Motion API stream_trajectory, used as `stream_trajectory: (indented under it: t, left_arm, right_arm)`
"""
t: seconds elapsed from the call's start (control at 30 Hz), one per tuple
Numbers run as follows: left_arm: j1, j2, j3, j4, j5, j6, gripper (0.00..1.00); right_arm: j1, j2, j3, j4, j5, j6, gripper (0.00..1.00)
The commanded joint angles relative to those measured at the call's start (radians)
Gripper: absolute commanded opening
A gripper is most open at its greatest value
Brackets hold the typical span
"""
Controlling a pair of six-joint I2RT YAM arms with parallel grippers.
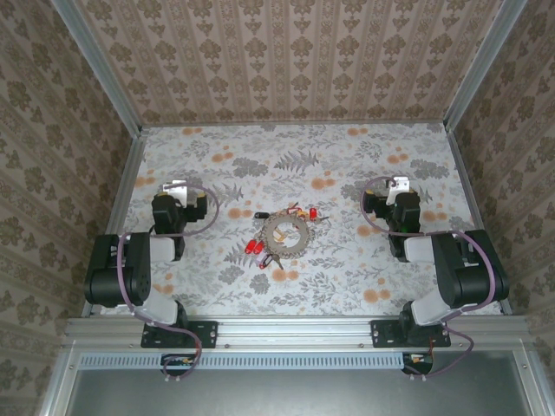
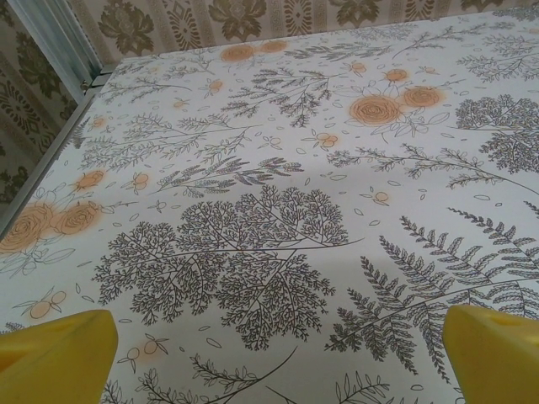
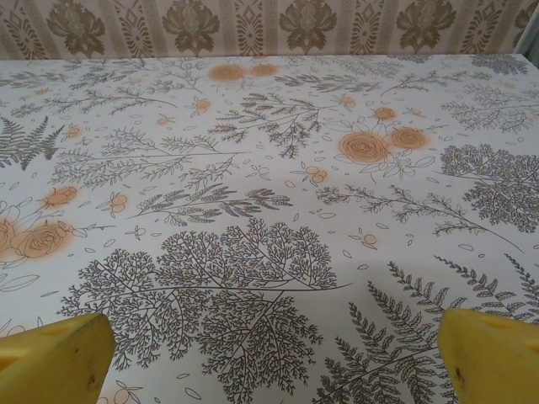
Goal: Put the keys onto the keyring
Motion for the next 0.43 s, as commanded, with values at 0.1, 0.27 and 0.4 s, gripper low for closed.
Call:
stream_trajectory:
  t: [0.1,0.27,0.4]
  left_arm:
    - [-0.004,-0.003,0.006,-0.002,-0.012,-0.022,1.0]
    - [-0.005,-0.002,0.006,-0.002,-0.012,-0.022,1.0]
    - [-0.005,-0.002,0.006,-0.002,-0.012,-0.022,1.0]
  right_arm:
    - [-0.002,0.002,0.01,-0.001,0.012,0.009,1.0]
    - [-0.002,0.005,0.014,-0.005,0.004,0.007,1.0]
    - [-0.002,0.001,0.011,-0.003,0.003,0.006,1.0]
